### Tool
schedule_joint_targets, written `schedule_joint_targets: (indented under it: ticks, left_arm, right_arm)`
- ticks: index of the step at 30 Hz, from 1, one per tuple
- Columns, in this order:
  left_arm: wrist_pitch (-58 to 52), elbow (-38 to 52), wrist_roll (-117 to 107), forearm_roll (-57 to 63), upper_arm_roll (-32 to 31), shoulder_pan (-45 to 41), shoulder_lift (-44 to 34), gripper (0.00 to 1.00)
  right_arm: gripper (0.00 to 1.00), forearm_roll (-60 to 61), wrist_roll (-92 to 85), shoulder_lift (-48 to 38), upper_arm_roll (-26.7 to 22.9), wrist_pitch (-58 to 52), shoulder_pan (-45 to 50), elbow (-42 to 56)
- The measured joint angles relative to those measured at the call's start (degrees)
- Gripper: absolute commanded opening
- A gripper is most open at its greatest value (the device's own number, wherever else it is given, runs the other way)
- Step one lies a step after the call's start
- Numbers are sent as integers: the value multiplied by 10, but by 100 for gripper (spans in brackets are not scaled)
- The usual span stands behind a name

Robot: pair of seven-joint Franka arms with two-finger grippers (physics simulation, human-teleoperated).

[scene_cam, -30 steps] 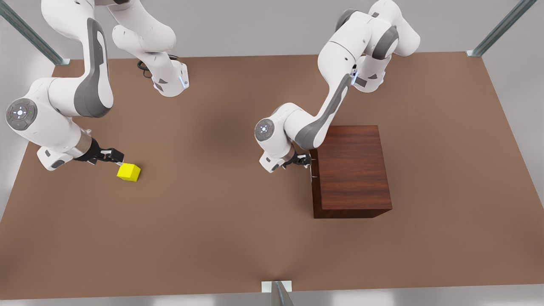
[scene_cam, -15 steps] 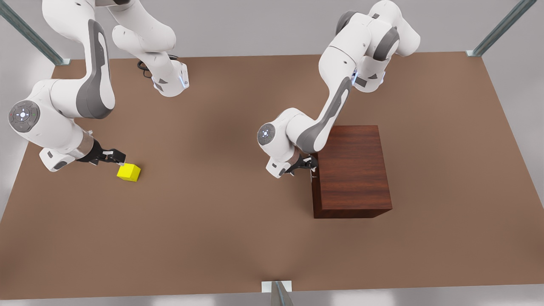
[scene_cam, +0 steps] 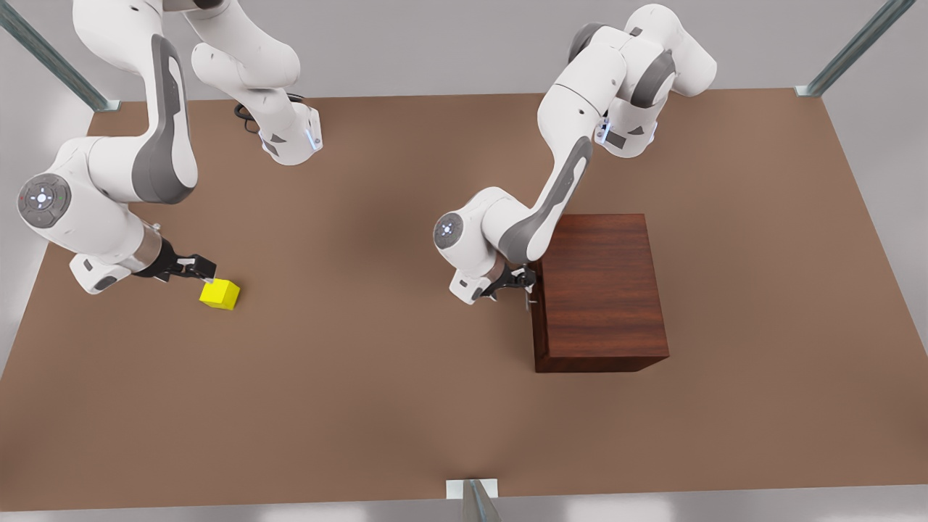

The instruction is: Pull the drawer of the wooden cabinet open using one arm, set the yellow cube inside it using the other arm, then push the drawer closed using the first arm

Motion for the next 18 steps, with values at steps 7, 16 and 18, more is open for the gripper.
schedule_joint_targets:
  ticks: [7,16,18]
  left_arm:
    - [18,16,-19,-7,-4,0,6,100]
    - [35,30,-40,-11,-4,-12,17,100]
    - [36,31,-45,-10,-4,-16,20,100]
  right_arm:
    - [100,0,2,1,0,0,9,0]
    - [100,0,3,2,0,1,5,0]
    - [100,0,3,2,0,1,6,0]
